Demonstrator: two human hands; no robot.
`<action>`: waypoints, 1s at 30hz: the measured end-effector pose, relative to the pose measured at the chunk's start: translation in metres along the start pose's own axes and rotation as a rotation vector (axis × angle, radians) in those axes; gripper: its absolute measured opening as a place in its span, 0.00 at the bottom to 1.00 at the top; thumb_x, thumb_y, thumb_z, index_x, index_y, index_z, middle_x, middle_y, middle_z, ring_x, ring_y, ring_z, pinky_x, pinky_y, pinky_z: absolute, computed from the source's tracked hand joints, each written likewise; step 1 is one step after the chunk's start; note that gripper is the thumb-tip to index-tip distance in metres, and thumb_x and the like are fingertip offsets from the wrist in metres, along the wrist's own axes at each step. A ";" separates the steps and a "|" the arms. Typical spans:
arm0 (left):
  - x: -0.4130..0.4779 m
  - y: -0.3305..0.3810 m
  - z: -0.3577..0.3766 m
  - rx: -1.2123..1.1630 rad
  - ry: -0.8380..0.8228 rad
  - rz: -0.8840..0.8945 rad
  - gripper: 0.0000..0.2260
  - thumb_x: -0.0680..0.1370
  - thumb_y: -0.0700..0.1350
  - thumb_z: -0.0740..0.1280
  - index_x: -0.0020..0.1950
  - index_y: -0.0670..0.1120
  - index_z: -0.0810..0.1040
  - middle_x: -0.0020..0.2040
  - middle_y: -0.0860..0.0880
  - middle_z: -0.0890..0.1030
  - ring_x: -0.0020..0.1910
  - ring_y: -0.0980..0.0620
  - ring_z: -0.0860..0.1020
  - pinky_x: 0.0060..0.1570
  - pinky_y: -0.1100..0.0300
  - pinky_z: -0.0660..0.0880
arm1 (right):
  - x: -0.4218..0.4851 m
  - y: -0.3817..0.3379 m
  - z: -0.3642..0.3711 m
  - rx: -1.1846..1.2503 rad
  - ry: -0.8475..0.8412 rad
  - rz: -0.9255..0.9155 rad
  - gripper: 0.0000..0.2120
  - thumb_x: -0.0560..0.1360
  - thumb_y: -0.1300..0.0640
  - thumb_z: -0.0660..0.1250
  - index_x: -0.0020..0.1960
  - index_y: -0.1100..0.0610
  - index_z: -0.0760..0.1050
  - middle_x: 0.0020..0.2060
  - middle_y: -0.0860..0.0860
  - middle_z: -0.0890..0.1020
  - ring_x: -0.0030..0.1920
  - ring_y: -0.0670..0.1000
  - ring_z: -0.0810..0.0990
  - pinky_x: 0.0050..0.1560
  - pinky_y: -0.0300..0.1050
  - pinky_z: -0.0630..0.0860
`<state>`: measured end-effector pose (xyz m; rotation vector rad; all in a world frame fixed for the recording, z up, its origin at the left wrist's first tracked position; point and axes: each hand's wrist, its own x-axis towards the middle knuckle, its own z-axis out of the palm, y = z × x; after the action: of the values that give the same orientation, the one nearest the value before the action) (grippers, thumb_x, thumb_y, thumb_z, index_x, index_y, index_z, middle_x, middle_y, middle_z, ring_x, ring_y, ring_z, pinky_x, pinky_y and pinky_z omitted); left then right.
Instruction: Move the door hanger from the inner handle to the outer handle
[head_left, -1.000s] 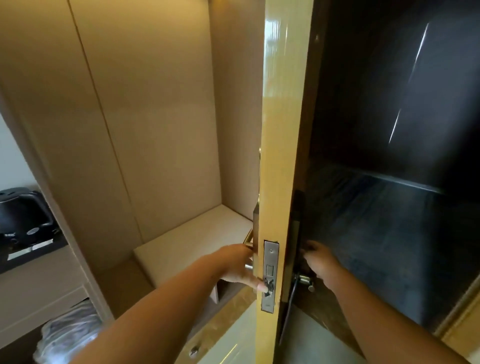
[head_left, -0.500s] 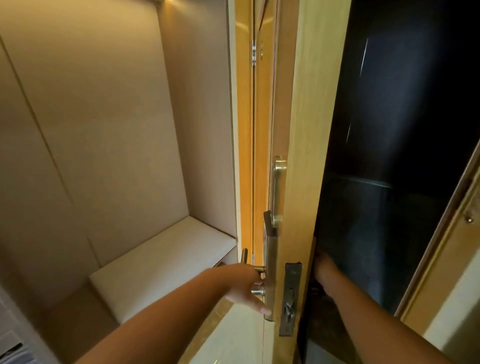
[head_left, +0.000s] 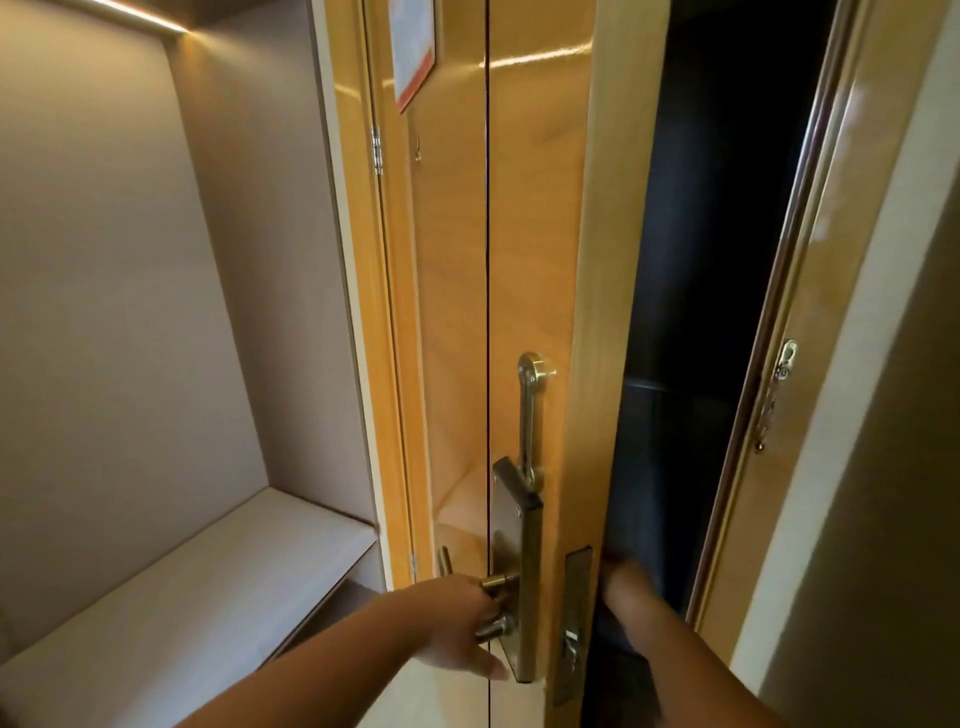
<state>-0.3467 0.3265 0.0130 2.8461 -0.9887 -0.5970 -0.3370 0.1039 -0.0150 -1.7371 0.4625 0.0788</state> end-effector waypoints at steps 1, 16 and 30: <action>0.006 0.005 -0.002 0.004 -0.003 0.003 0.25 0.72 0.62 0.66 0.61 0.46 0.74 0.55 0.44 0.78 0.52 0.46 0.75 0.54 0.50 0.74 | 0.004 0.004 -0.006 0.018 -0.001 0.014 0.18 0.76 0.63 0.61 0.29 0.52 0.75 0.28 0.49 0.78 0.31 0.48 0.75 0.32 0.39 0.69; 0.099 0.051 -0.014 0.401 -0.020 -0.014 0.23 0.74 0.59 0.65 0.62 0.46 0.71 0.57 0.42 0.77 0.58 0.41 0.72 0.62 0.39 0.64 | 0.028 0.004 -0.098 0.084 0.067 0.083 0.05 0.74 0.52 0.63 0.44 0.52 0.78 0.45 0.56 0.81 0.49 0.56 0.79 0.56 0.55 0.75; 0.197 0.086 -0.022 0.484 -0.043 -0.156 0.20 0.73 0.55 0.66 0.62 0.48 0.73 0.58 0.46 0.78 0.64 0.42 0.70 0.68 0.32 0.46 | 0.013 -0.003 -0.151 0.207 -0.079 -0.050 0.15 0.78 0.46 0.58 0.62 0.49 0.72 0.62 0.52 0.76 0.64 0.53 0.72 0.63 0.54 0.69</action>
<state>-0.2468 0.1372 -0.0173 3.3716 -1.0472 -0.4864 -0.3535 -0.0428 0.0173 -1.5359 0.3556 0.0613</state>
